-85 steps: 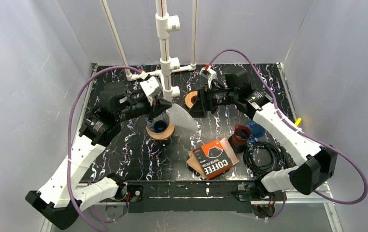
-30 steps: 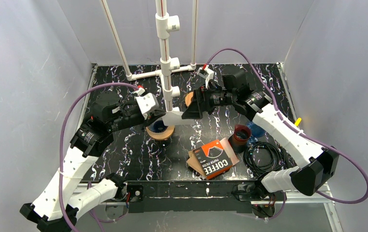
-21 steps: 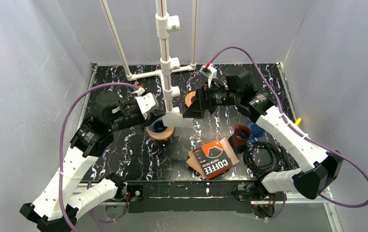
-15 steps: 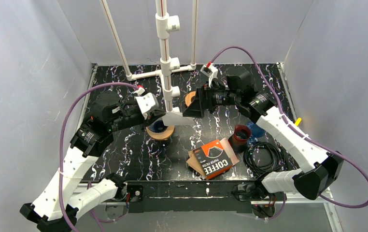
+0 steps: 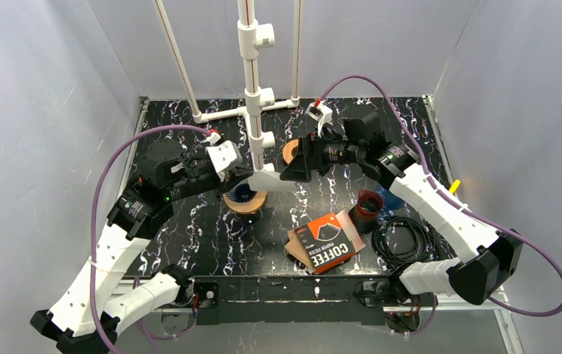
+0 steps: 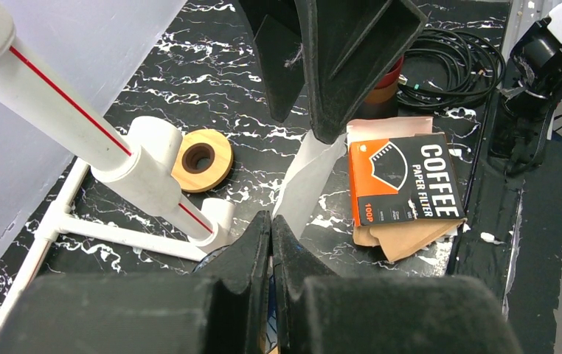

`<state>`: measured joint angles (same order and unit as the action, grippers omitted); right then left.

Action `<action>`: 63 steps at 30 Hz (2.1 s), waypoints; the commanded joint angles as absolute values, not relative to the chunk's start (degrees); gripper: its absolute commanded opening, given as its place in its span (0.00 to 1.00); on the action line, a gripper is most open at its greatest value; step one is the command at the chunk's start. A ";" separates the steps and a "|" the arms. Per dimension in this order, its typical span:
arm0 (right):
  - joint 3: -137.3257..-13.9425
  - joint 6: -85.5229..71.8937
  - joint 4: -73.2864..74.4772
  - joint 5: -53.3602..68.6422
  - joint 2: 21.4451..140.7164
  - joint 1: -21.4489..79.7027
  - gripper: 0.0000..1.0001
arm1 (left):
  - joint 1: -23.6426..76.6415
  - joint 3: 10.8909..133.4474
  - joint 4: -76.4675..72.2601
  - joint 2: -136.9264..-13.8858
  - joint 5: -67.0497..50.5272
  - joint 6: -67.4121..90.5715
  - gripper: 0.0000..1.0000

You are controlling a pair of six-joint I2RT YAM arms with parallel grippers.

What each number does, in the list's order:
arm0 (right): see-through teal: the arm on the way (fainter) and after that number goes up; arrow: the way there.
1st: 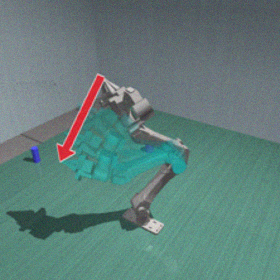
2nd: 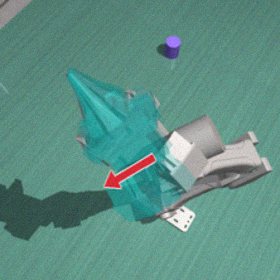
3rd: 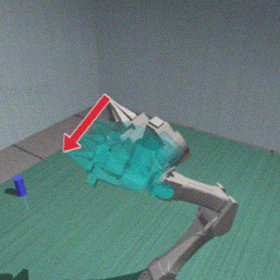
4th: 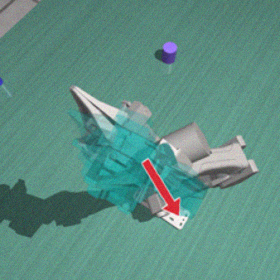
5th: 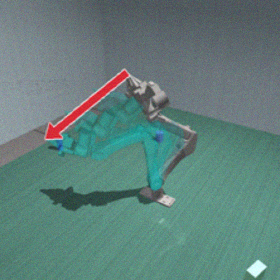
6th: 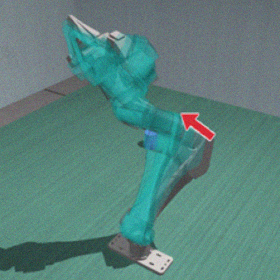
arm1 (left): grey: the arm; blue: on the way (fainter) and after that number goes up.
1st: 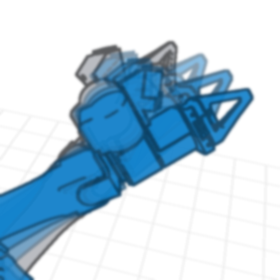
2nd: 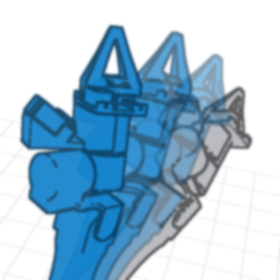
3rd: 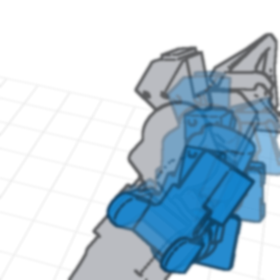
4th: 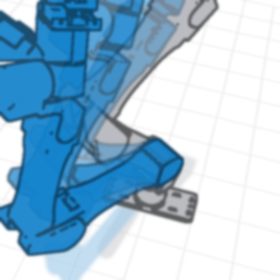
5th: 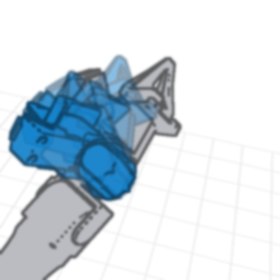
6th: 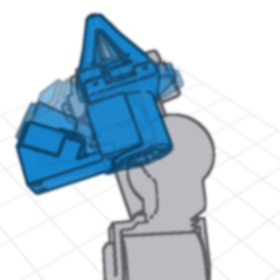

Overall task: Place the coffee filter in the dripper
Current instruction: Pick up the coffee filter from the coffee filter holder, then place the coffee filter in the coffee dripper.

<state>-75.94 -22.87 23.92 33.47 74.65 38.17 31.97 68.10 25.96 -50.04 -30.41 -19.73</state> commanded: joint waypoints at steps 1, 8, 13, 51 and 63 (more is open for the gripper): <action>-76.38 -23.24 21.56 34.17 74.33 38.32 0.90 | 31.66 67.99 24.11 -49.24 -31.03 -18.16 0.00; -75.70 -26.17 16.23 38.76 75.60 38.40 0.77 | 31.64 67.26 19.61 -49.49 -30.58 -14.21 0.00; -75.88 -27.45 14.63 40.16 75.81 38.41 0.48 | 31.64 66.84 18.35 -49.82 -29.71 -12.59 0.00; -85.26 -18.09 32.25 22.53 79.73 50.70 0.01 | 31.55 75.54 53.14 -54.70 7.42 35.73 0.98; -90.99 -21.68 34.21 7.67 83.42 58.89 0.01 | 25.14 87.62 72.42 -62.03 6.80 42.74 0.98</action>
<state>-88.12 -19.57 34.30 13.63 84.16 58.92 27.86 83.13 62.65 -61.82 5.54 39.20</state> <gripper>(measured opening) 0.030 0.982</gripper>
